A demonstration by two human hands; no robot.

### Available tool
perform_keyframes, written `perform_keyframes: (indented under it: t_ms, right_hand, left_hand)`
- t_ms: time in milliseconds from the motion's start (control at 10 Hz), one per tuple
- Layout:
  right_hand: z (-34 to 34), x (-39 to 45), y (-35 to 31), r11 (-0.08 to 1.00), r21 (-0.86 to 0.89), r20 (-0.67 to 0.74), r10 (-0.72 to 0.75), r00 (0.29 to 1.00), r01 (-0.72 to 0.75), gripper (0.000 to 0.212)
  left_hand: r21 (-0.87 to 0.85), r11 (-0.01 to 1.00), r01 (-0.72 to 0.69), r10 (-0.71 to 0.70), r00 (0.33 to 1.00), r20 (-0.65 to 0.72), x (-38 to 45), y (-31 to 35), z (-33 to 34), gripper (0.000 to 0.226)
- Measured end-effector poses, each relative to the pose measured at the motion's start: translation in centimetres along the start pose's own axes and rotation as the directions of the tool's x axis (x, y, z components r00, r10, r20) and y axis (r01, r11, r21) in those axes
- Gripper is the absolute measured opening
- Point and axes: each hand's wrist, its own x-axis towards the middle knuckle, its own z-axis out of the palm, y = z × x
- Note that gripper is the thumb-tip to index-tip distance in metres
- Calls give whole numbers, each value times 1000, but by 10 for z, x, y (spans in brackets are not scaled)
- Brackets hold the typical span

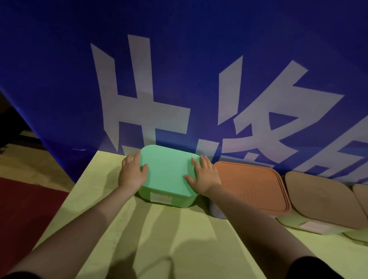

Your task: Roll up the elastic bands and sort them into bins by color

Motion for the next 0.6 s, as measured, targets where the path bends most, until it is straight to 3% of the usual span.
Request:
perform_keyframes:
  t_ms: [100,200,300,600]
  right_hand:
    - [14,1,-9,1000,-24,-22,19,1000,-19,73]
    - [25,-2,-14,999,25,-68,36,997,-34,72]
    - [26,-2,-15,998,54,-100,40,994,-35,72]
    - [4,5,-13,999,35,34,-18,999,17,79]
  left_hand:
    - [184,978,-98,81,992,96,15,2,8,57]
    - [279,955,-98,59,988,142,12,-2,21,57]
    - [271,957,-104,79,992,102,12,-6,26,57]
    - [308,947,-87,44,989,144,14,2,21,58]
